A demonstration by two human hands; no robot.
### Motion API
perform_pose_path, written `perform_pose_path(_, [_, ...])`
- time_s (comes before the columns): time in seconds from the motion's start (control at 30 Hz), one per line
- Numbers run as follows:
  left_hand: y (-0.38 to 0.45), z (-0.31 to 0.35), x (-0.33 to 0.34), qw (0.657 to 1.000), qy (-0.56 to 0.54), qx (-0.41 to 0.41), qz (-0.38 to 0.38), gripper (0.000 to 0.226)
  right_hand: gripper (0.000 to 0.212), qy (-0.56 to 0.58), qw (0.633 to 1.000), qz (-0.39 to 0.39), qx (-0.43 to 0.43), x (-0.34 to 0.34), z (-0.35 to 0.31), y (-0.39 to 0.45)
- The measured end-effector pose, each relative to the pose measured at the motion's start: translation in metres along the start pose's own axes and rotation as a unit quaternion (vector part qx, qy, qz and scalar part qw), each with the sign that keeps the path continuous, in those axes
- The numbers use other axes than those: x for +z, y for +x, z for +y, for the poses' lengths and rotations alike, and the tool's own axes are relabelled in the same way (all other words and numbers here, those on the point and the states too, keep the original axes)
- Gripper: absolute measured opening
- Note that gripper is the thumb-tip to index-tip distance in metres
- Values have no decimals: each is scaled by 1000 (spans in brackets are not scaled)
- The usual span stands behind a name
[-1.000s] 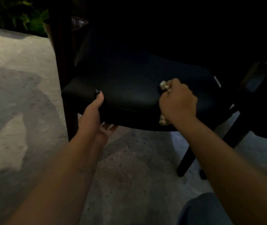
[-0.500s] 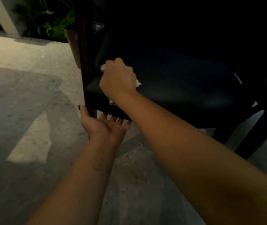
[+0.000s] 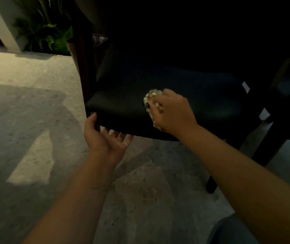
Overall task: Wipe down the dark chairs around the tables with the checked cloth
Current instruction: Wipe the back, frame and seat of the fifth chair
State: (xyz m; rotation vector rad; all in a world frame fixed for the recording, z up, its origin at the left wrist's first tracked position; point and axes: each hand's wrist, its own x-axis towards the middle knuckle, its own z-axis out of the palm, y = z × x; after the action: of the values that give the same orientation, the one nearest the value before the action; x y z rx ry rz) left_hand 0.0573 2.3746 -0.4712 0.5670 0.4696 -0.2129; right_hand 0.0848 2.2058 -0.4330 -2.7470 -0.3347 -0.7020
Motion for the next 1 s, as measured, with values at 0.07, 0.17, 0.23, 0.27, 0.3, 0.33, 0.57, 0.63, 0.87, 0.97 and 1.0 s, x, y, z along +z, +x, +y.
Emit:
perform_pose_path(0.07, [1,3,8,997,66,8,36,52,23,-20,1000,-12,16,1,-5,-2])
perform_pose_path(0.17, [-3,5,25,993,104,15,61,44,23,-28,998,5,52,3,-16,0])
perform_pose_path(0.23, [-13,3,30,990,117,22,78,49,25,10,996,-15,82,-1,-19,-4])
perform_pose_path(0.27, [-19,2,33,988,130,25,81,56,26,49,993,-34,100,-6,-18,-5])
perform_pose_path(0.3, [-27,2,36,986,141,28,87,62,27,91,988,-53,114,-15,-18,-5])
perform_pose_path(0.33, [-34,2,39,984,152,26,92,66,28,135,980,-62,130,-25,-19,-5])
perform_pose_path(0.57, [-100,17,85,968,233,93,30,47,35,333,940,14,72,-123,-34,-39])
perform_pose_path(0.63, [-120,28,105,951,267,154,2,39,38,300,953,51,5,-154,-33,-46])
perform_pose_path(0.87, [-191,66,191,761,450,467,0,67,33,214,926,301,-83,-323,-37,-6])
perform_pose_path(0.97, [-206,85,227,635,518,573,-8,65,32,153,915,368,-65,-361,-33,27])
perform_pose_path(1.0, [-207,94,241,591,541,598,-13,63,32,135,921,361,-50,-368,-31,39])
